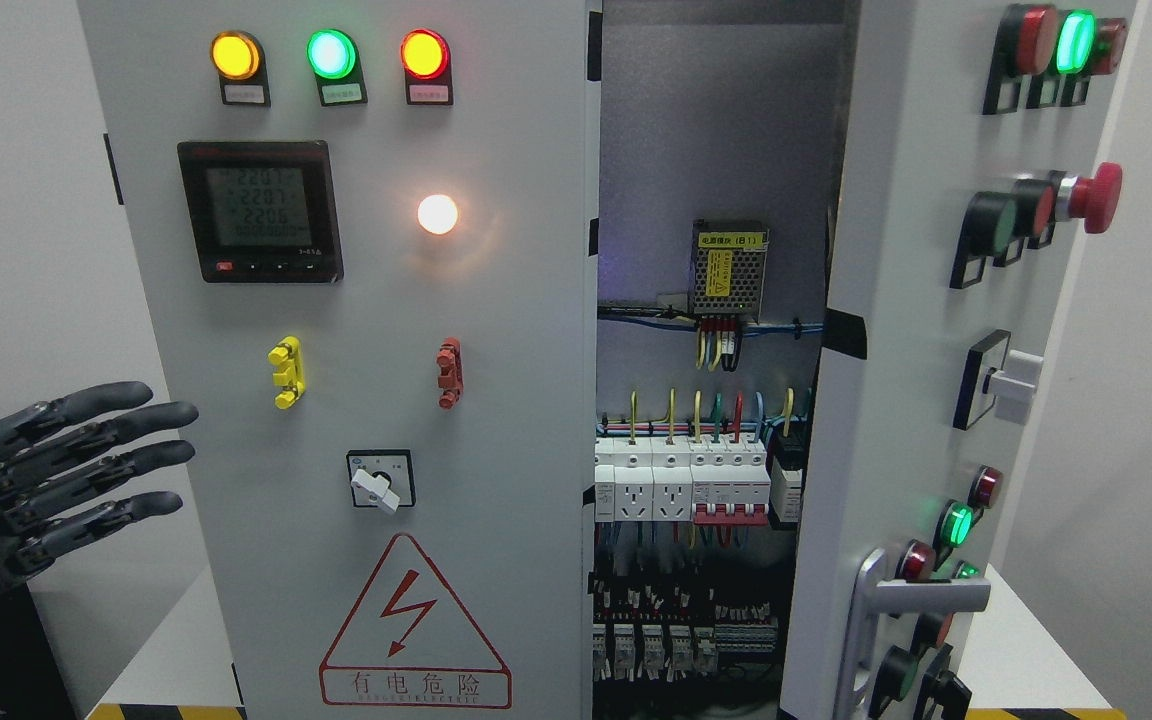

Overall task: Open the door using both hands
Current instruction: 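Raise the left hand up toward the gap at the door edge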

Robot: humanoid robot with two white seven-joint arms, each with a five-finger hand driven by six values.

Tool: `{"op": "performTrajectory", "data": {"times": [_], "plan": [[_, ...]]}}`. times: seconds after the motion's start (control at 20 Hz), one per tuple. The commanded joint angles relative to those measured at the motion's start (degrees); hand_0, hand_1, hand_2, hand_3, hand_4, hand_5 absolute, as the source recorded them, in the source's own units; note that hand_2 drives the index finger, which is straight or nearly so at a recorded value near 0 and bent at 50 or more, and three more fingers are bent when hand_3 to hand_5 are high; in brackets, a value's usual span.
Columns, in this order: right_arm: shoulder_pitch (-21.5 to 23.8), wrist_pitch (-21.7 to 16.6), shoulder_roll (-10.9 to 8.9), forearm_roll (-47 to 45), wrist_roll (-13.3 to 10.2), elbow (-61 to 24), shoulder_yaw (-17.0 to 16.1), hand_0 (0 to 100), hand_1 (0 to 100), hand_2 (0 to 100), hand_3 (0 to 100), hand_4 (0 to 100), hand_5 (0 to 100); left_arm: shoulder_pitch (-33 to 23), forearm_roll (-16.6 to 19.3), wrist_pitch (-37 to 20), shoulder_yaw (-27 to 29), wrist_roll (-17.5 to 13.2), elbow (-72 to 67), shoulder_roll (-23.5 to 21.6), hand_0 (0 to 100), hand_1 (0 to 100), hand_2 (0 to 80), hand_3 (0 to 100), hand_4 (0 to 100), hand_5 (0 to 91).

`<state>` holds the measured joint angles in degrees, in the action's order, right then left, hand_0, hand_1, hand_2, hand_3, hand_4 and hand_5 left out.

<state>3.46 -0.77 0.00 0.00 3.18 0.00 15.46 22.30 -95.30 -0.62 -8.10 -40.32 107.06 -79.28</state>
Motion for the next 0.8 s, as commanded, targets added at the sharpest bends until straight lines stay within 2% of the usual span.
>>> {"op": "performTrajectory", "data": {"times": [0.0,0.1,0.25,0.4,0.65,0.75], "plan": [[-0.1,0.1,-0.79,1.8,0.0,-0.8,-0.1,39,0,0,0,0,0,23.0,-0.4,1.4,-33.3,0.1,0.3,5.4,0,0,0.0,0,0,0.0],[-0.2,0.1,-0.79,1.8,0.0,-0.8,-0.1,39,0,0,0,0,0,29.8,-0.4,1.4,-39.9,0.1,-1.6,7.4,0,0,0.0,0,0,0.0],[-0.2,0.1,-0.79,1.8,0.0,-0.7,0.0,39,0,0,0,0,0,40.9,-0.4,1.7,-49.5,0.1,-6.6,14.1,0,0,0.0,0,0,0.0],[-0.3,0.1,-0.79,1.8,0.0,-0.7,-0.1,39,0,0,0,0,0,49.0,-0.4,4.1,-57.0,0.2,-9.6,20.5,0,0,0.0,0,0,0.0],[-0.3,0.2,-0.70,1.8,0.0,-0.7,-0.1,39,0,0,0,0,0,53.2,-0.1,8.9,-57.2,0.9,-12.7,31.9,0,0,0.0,0,0,0.0],[-0.2,0.3,-0.70,1.8,0.0,-0.8,-0.1,39,0,0,0,0,0,55.0,-0.2,10.5,-57.0,2.7,-14.9,36.6,0,0,0.0,0,0,0.0]]}}
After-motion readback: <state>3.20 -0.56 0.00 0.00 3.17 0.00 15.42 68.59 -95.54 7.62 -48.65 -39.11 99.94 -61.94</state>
